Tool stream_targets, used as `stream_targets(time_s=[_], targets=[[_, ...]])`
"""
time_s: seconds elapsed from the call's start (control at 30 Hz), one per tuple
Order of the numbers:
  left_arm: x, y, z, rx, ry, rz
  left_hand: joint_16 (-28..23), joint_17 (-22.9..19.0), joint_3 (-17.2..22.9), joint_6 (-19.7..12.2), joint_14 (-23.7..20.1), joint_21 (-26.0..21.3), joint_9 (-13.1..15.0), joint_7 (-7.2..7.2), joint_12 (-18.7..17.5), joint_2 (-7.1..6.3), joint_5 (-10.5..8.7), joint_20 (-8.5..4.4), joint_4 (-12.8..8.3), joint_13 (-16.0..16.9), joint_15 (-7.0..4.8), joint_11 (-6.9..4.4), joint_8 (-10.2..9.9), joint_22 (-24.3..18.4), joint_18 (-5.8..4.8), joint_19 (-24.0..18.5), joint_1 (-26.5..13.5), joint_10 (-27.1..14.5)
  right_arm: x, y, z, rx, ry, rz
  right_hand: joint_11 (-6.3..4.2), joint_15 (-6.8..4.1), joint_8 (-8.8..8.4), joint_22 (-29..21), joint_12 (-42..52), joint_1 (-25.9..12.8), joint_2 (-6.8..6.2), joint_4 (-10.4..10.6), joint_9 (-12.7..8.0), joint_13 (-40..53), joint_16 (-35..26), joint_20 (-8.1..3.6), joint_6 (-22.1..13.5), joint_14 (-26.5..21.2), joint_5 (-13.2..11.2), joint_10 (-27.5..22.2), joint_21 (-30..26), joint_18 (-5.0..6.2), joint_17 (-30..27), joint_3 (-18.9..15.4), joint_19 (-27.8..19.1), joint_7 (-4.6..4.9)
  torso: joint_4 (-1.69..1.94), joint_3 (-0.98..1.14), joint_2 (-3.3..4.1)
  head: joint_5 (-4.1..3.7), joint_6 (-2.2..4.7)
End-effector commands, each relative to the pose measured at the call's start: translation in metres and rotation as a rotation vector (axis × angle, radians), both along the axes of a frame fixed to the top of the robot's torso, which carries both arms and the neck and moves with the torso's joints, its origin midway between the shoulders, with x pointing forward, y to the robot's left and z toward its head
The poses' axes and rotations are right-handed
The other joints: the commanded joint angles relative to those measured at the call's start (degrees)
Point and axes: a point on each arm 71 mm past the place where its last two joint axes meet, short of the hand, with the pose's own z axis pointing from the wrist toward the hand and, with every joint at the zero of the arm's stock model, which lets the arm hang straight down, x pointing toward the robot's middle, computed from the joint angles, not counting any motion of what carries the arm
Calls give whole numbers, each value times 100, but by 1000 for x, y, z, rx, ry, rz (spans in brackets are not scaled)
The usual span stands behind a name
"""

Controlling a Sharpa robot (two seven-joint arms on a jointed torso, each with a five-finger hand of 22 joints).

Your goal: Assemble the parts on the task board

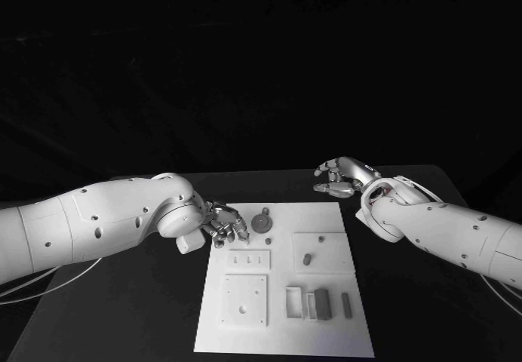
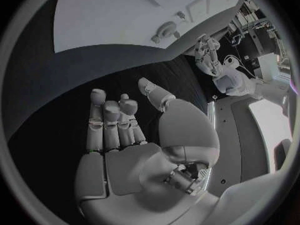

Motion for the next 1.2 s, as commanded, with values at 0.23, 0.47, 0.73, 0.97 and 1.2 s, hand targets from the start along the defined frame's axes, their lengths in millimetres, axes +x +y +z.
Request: stream_targets(time_s=[0.23, 0.47, 0.73, 0.97, 1.2], targets=[[-7, -10, -4, 94, 1, -60, 106, -45, 404, 1328, 294, 210, 79, -259, 143, -19, 267, -198, -12, 32, -165, -71, 198, 122, 125, 253, -300, 178, 4, -5, -2, 8, 27, -5, -12, -11, 32, 29, -28, 70, 9, 31, -11, -11, -39, -5, 47, -20, 46, -47, -21, 38, -7, 2, -53, 1, -8, -3, 5, 3, -73], [-7, -11, -3, 124, -37, -72, 112, -55, 417, 1328, 308, 228, 89, -264, 151, -30, 271, -207, -15, 31, -175, -77, 211, 122, 127, 265, -303, 185, 4, -6, -2, 7, 29, -7, -13, -13, 34, 31, -27, 80, 13, 22, -13, -15, -38, -3, 49, -23, 61, -49, -21, 38, -7, -1, -57, -1, -9, 0, 8, -13, -121], [-4, -17, -2, 175, -119, -75, 112, -70, 431, 1319, 320, 245, 98, -266, 155, -55, 243, -217, -10, 27, -187, -81, 222, 118, 128, 277, -295, 184, 2, -2, -2, 6, 29, 7, -14, -13, 34, 32, -26, 81, 15, 20, -14, -17, -38, -2, 49, -24, 68, -49, -21, 38, -8, -3, -59, -1, 2, 3, 1, -20, -139], [-3, -20, -9, 209, -165, -70, 51, -196, 463, 1159, 323, 229, 108, -213, 72, -94, -406, -229, 56, -81, -159, -33, 179, 76, 117, 281, -138, 113, -2, 5, -1, 6, 29, 31, -14, -13, 35, 33, -26, 78, 15, 20, -16, -19, -38, 1, 49, -26, 76, -50, -22, 38, -8, -7, -61, -1, -17, 4, 6, -18, -158], [-1, -21, -13, 229, -179, -73, 32, -293, 469, 964, 297, 191, 19, -120, -8, -63, -1665, -184, 180, -219, -90, 46, -18, 63, 123, 257, 203, 82, -3, 7, -1, 6, 29, 39, -13, -13, 34, 33, -26, 76, 14, 21, -17, -21, -38, 3, 48, -29, 85, -51, -23, 38, -9, -10, -63, -1, -5, -2, 7, -29, -181]])
